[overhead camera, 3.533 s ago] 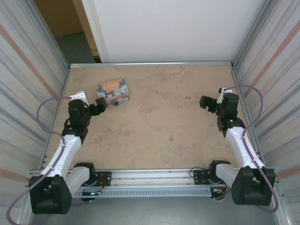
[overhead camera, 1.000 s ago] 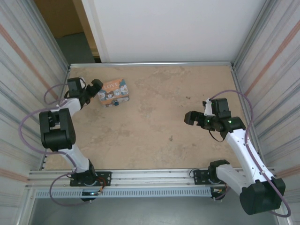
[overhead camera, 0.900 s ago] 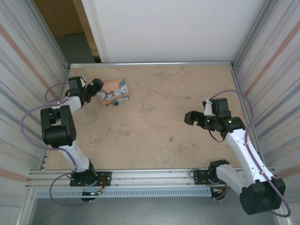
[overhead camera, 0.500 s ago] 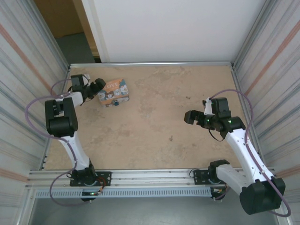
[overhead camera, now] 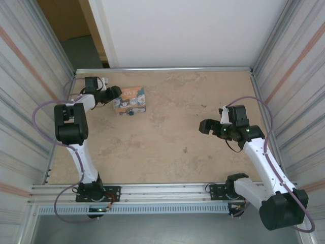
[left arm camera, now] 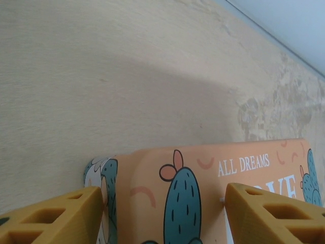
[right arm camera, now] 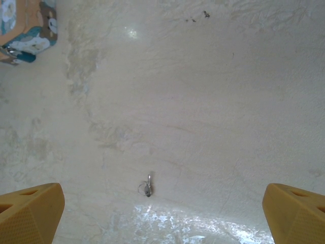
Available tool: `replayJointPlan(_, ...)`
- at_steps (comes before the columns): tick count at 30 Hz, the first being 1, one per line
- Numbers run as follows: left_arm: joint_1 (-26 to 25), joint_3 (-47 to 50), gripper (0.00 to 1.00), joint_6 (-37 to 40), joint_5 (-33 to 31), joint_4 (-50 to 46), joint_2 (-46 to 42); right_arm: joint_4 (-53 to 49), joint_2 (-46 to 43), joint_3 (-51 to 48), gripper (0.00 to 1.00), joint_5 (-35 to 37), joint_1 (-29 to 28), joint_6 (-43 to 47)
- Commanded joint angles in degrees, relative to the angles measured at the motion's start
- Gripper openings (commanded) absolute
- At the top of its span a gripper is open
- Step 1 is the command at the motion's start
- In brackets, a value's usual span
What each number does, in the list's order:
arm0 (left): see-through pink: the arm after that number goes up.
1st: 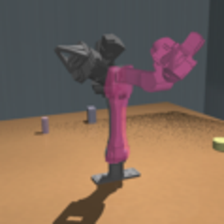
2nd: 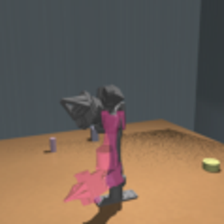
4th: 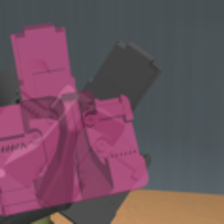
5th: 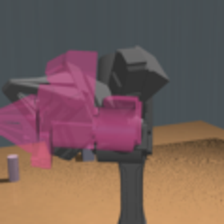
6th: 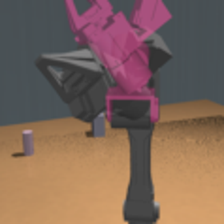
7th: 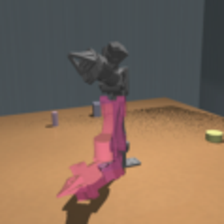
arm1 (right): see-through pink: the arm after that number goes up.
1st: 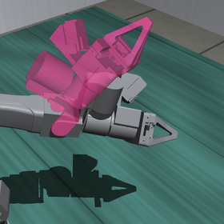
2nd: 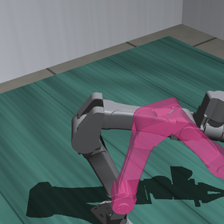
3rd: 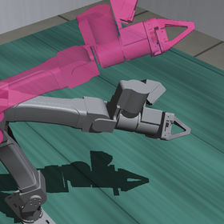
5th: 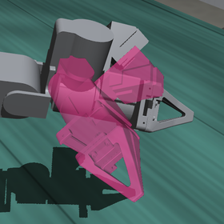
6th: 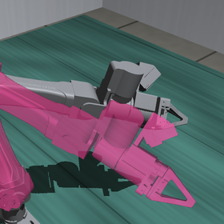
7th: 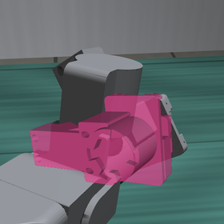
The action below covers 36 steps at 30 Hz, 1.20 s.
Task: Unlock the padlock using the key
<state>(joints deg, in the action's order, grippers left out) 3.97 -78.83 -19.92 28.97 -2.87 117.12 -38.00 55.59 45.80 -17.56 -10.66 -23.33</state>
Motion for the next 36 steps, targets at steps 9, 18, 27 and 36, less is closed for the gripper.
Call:
replayJointPlan(9,-7.33,-5.08,0.64,8.86,2.33,-8.65,0.84,0.56,0.53,1.14,0.99,1.03,-0.59,1.79)
replayJointPlan(18,-14.46,-5.15,0.65,9.37,2.14,-10.06,0.91,0.73,0.74,1.22,0.99,0.93,-0.59,2.02)
replayJointPlan(27,-20.16,-8.08,0.65,9.77,2.53,-11.54,2.59,0.31,0.74,1.75,0.99,0.80,-0.59,2.04)
replayJointPlan(36,-21.98,-6.64,0.68,7.81,2.19,-9.93,3.22,0.03,2.24,1.57,0.99,0.87,-0.59,1.97)
